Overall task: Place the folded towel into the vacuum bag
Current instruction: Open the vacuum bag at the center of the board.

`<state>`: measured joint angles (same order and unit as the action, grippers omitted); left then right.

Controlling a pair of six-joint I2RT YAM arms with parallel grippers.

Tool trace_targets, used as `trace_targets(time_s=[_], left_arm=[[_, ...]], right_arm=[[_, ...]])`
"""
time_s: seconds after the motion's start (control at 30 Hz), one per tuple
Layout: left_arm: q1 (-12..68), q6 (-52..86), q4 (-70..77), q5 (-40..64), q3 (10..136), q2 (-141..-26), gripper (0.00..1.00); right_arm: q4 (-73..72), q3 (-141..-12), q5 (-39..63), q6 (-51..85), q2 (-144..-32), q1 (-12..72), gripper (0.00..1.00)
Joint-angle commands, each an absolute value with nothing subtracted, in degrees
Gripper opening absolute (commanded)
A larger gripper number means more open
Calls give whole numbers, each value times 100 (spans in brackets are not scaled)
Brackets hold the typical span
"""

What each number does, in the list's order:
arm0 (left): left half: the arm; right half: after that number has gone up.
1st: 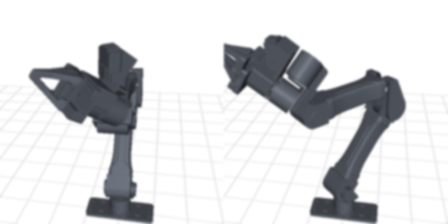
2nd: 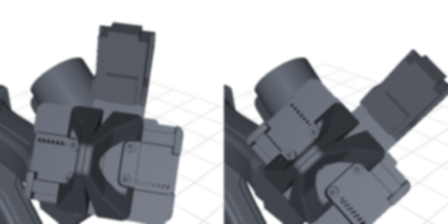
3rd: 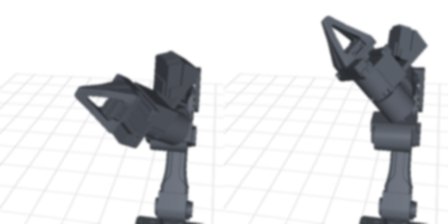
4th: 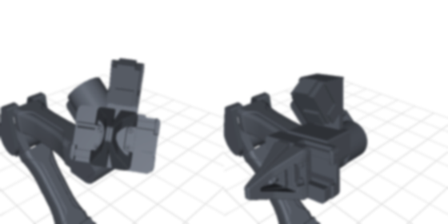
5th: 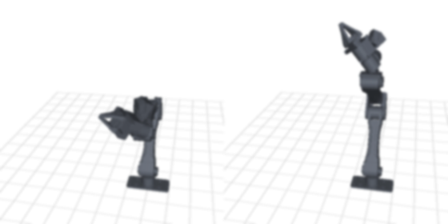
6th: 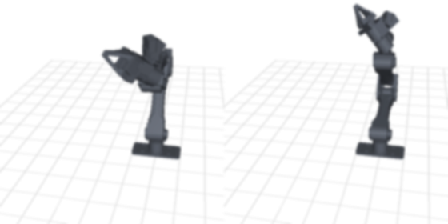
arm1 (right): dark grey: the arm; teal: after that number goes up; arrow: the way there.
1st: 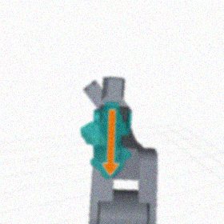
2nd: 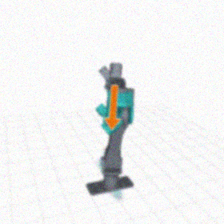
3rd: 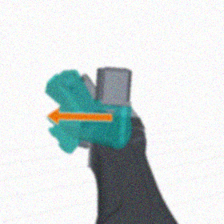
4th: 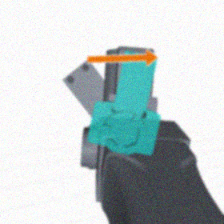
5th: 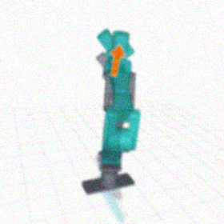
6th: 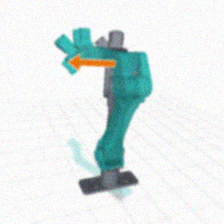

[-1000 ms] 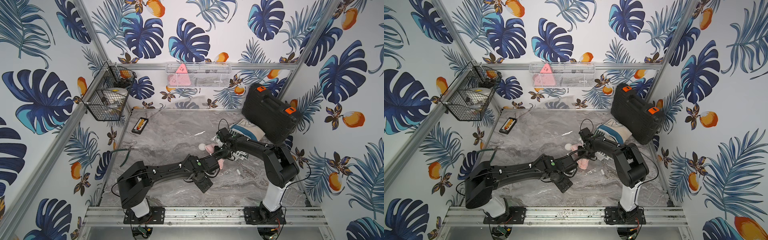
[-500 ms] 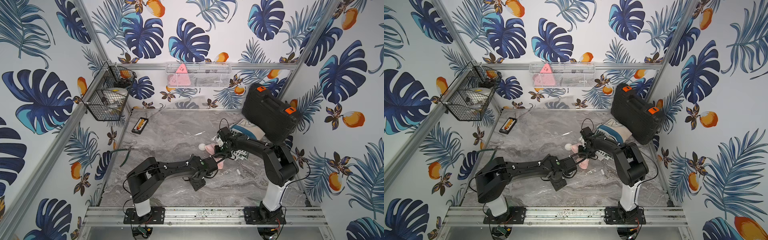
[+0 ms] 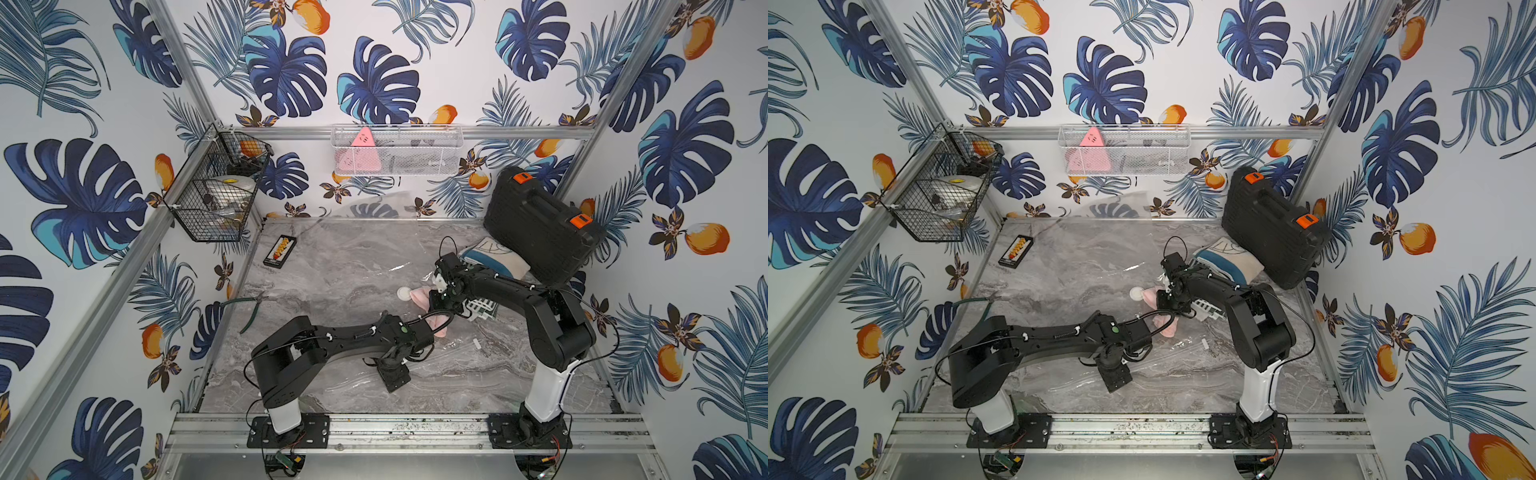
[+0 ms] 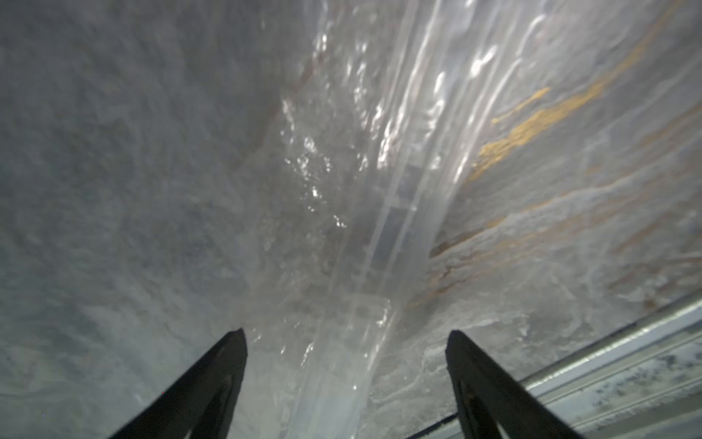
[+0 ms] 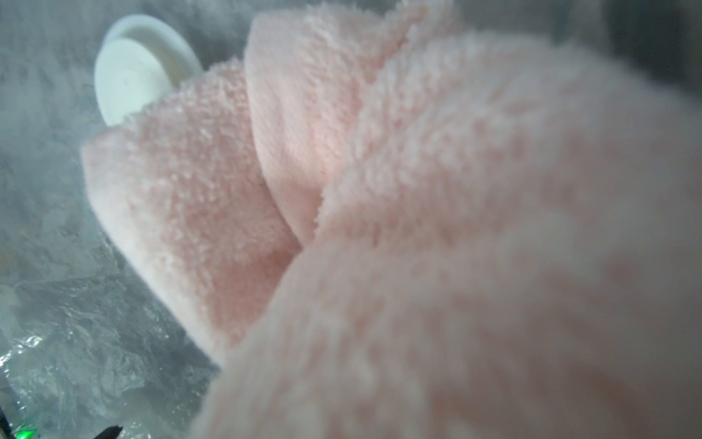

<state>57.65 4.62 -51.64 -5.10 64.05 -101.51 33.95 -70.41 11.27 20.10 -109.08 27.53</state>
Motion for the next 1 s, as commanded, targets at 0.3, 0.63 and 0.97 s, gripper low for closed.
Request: trace_targets(time_s=[0.3, 0.63, 0.97], left_arm=[[5411, 483, -5159, -1313, 6605, -9938, 67], [5361, 464, -4979, -1120, 6502, -9995, 64], [4919, 418, -5019, -941, 6488, -9775, 65]], right_arm=[[3709, -6880, 26, 1899, -11162, 2698, 12], [3732, -6934, 27, 1881, -11189, 2696, 12], [3735, -6961, 19, 1863, -11205, 2689, 12]])
